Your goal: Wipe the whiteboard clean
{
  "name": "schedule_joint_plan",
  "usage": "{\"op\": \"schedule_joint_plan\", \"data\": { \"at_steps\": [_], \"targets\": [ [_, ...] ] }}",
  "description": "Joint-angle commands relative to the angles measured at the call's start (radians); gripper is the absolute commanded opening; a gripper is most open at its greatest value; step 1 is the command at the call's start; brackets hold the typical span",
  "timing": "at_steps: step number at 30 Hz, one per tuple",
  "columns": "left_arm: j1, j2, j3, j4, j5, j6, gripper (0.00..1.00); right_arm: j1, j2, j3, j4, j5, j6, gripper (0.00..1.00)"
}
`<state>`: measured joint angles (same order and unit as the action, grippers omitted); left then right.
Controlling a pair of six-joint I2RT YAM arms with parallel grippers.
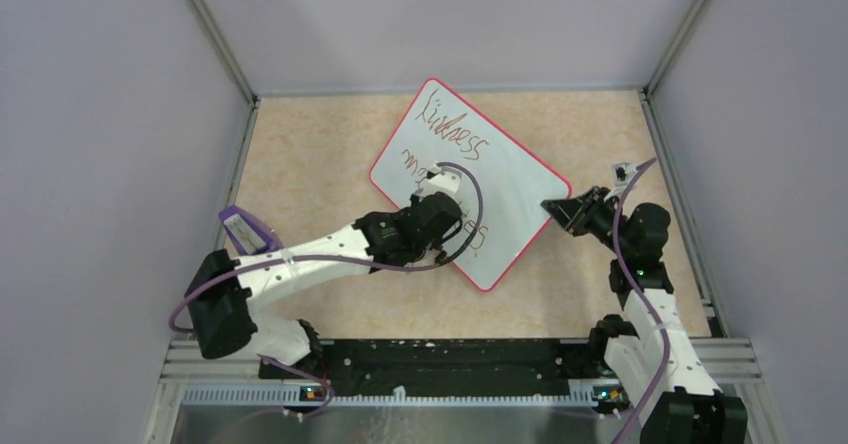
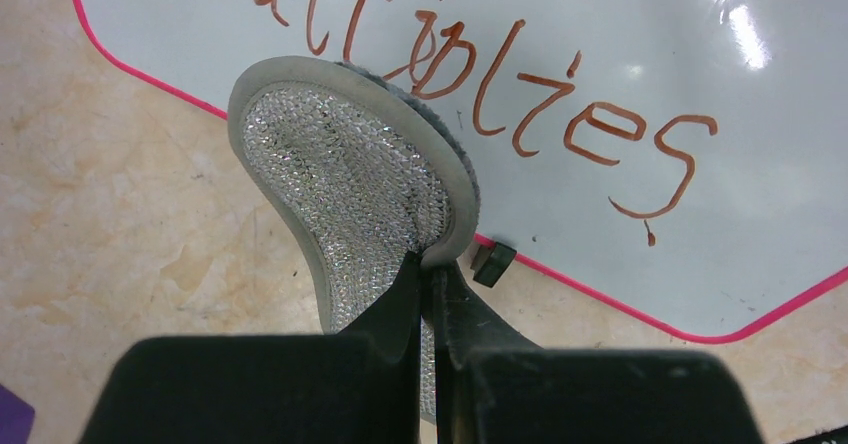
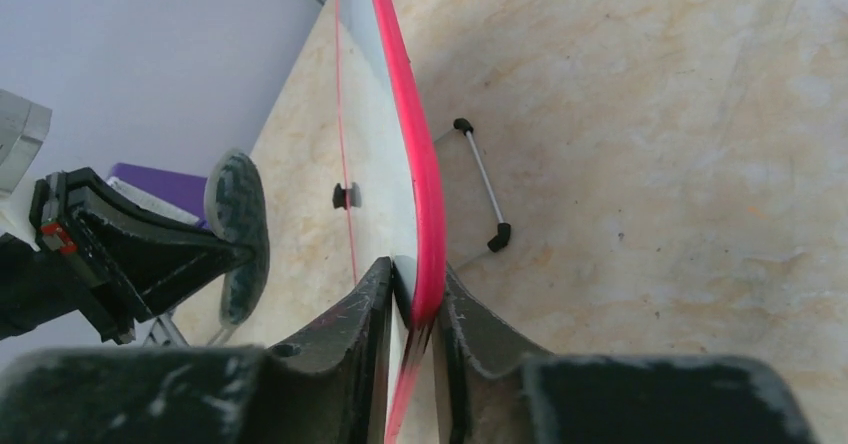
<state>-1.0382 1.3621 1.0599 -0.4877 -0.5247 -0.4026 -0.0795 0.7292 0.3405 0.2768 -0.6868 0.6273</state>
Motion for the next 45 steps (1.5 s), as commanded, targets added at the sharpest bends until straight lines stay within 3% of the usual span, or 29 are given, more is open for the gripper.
{"op": "schedule_joint_plan", "data": {
  "at_steps": [1,5,11,25,34,39,45],
  "targets": [
    [-0.032,0.099,0.084,-0.03,-0.083,-0.072,0.0,-0.006,0.023,0.035,0.034,-0.059,-0.051,0.14],
    [-0.082,0.218,0.159,-0.083,-0.147,-0.119,0.0,-0.006,0.023,0.034,0.047,-0.076,-0.046,0.0],
    [-0.118,0.324,0.2,-0.04,-0.057,-0.15,0.0,-0.006,0.031,0.028,0.056,-0.087,-0.042,0.0],
    [-0.138,0.43,0.206,0.328,0.331,-0.048,0.0,-0.003,0.076,-0.009,0.132,-0.146,-0.009,0.0],
    [-0.139,0.402,0.191,0.423,0.372,-0.025,0.0,0.024,0.093,-0.012,0.131,-0.139,-0.024,0.0],
    [-0.128,0.363,0.163,0.425,0.266,-0.023,0.0,0.026,0.088,-0.013,0.116,-0.126,-0.035,0.0],
    [-0.002,0.301,0.093,0.396,0.245,-0.043,0.0,0.026,0.087,-0.013,0.11,-0.117,-0.04,0.0]
  ]
}}
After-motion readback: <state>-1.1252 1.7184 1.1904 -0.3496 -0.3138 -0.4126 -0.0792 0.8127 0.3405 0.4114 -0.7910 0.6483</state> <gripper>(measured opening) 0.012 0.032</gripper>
